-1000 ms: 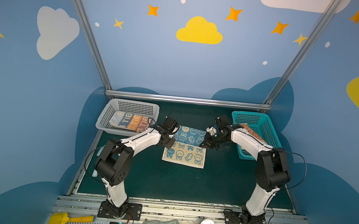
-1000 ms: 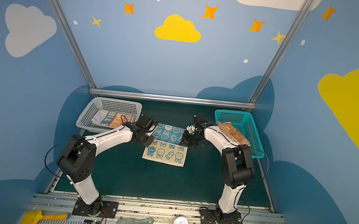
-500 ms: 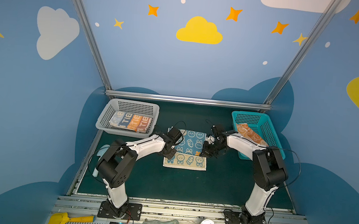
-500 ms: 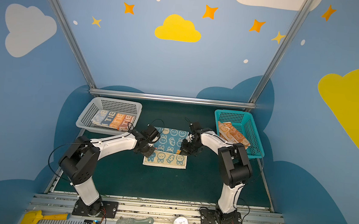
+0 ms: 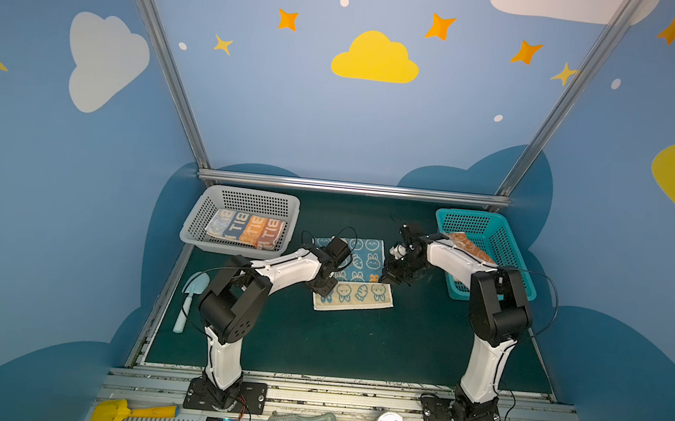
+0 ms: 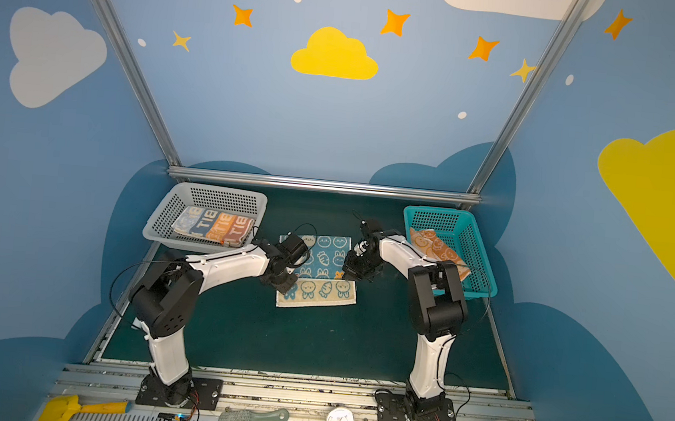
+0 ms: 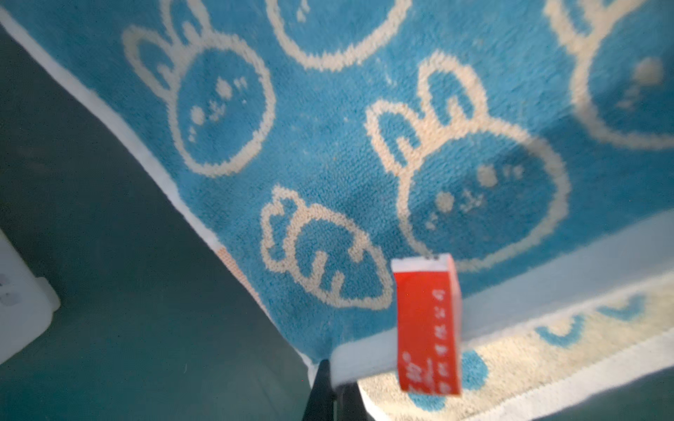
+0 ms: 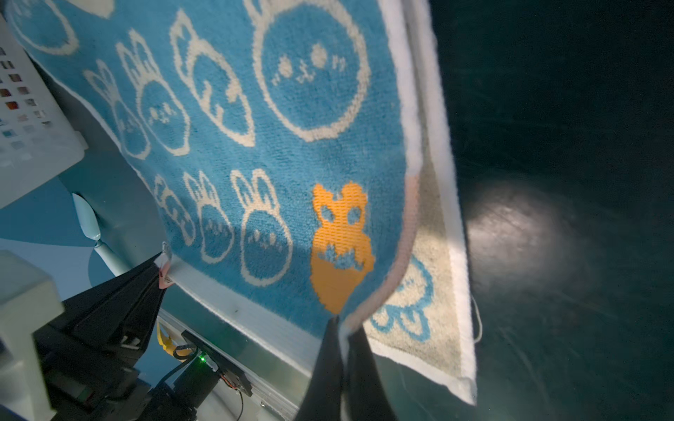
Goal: Fold and stack the towels
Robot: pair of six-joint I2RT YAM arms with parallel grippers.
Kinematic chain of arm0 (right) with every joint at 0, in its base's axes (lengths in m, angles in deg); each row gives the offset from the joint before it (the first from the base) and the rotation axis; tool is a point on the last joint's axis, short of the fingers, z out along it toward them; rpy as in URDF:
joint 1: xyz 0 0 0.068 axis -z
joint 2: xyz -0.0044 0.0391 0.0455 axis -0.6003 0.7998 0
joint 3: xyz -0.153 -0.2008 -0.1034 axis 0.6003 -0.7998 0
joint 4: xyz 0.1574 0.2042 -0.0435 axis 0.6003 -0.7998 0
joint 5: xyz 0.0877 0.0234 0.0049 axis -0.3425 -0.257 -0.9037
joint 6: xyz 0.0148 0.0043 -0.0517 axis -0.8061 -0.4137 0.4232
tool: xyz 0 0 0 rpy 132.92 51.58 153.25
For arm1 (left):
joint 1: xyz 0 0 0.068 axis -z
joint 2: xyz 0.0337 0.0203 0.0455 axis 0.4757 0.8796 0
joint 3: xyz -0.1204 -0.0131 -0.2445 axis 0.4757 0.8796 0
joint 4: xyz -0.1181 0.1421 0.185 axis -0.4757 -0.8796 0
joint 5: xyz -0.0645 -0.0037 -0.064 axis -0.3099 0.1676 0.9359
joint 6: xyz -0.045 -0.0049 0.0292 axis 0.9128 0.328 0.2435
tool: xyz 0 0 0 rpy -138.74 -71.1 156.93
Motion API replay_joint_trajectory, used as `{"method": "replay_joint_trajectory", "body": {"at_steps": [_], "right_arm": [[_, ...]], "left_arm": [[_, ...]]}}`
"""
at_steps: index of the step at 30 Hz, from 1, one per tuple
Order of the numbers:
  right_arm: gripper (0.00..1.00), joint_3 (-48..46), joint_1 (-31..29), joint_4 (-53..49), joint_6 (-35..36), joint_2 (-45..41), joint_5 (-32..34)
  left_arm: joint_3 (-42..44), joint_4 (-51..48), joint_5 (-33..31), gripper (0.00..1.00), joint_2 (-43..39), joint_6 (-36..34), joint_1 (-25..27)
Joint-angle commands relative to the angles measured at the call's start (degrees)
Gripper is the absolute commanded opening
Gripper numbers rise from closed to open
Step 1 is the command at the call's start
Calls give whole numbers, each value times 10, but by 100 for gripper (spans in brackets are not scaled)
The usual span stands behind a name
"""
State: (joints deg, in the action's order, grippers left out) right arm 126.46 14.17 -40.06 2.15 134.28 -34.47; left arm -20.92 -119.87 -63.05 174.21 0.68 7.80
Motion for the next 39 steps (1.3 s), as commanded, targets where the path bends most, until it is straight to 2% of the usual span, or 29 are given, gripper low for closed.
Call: {"method": "replay_joint_trajectory", "body": {"at_steps": [1,13,20,26,32,39], "right_arm": [[5,12,13,-56,16,-44,27],[5,-53,14,-67,24,-120,48],[4,-106,15,-26,22,-90,48],[3,-108,13,3,12,-52,28],[1,-46,13,6,6,8,4],[0,122,20,-74,22,56,6]], "left_arm": [[-11,-48,-25,3,-36,-10,0],[20,-56,-4,3,-70,20,47],[44,-19,34,3,-41,50,62],[24,-18,5,3,6,28,55],[-19,-22,0,3,52,1,16],[-131,-46,-2,3,62,-54,-36]]}}
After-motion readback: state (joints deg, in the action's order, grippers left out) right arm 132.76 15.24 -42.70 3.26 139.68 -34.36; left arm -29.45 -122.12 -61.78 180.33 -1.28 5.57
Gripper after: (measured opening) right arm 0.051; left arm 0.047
